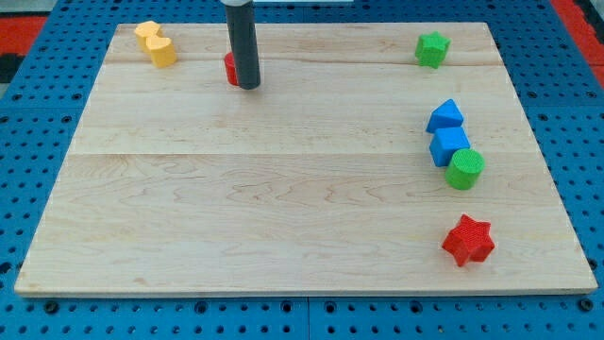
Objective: Slide the red circle towards the top left
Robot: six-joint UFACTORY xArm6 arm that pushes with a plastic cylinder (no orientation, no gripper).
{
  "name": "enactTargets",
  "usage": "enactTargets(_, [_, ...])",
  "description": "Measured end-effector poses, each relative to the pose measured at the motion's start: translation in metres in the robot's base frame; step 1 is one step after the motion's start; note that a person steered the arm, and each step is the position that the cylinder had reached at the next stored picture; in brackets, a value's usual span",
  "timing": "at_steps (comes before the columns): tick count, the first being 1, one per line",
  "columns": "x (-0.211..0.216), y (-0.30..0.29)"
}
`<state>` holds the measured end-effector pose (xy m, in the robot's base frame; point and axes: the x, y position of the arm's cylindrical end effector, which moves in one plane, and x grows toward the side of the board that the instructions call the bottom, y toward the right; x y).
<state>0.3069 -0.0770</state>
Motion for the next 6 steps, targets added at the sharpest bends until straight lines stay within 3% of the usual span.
enactTargets(2, [-0.053,-0.006])
enactTargets(6, [-0.078,-0.056])
